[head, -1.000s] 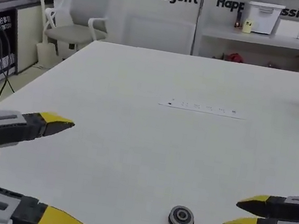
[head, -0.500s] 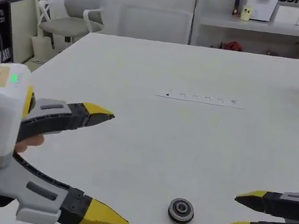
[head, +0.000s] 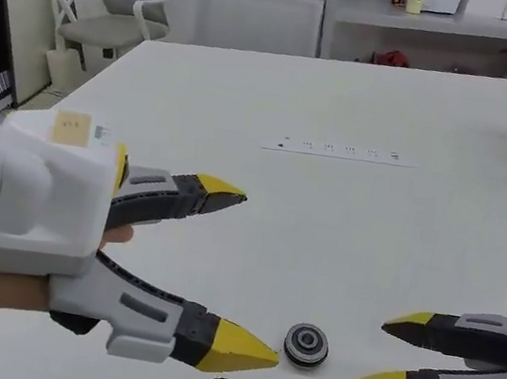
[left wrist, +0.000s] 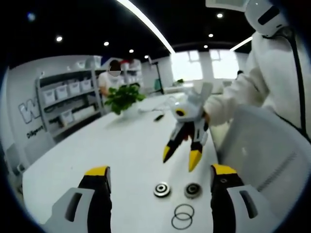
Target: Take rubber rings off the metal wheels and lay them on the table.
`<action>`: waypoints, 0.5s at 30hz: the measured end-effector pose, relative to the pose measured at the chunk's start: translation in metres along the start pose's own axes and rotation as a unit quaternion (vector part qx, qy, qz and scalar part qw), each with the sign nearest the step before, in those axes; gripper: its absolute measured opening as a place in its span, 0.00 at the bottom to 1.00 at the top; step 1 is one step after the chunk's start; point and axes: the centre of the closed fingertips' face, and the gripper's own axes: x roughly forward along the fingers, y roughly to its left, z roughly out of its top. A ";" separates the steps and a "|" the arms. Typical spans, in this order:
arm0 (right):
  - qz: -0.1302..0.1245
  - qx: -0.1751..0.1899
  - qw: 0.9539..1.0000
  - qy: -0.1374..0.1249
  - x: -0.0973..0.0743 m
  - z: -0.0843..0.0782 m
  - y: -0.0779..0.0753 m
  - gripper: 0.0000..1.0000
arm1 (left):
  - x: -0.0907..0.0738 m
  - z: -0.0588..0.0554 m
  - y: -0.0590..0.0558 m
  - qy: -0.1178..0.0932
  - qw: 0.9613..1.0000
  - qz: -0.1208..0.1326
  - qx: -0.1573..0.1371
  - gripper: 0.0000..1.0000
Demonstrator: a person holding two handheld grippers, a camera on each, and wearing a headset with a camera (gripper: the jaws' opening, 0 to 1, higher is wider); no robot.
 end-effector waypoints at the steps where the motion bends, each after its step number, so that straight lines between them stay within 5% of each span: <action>1: 0.000 -0.001 1.000 0.000 0.001 0.000 0.000 0.50 | 0.004 0.000 0.000 -0.002 1.000 -0.001 0.000 0.85; 15: 0.010 -0.015 1.000 0.005 0.015 -0.003 -0.004 0.41 | 0.033 -0.015 0.003 0.001 1.000 -0.023 -0.005 0.61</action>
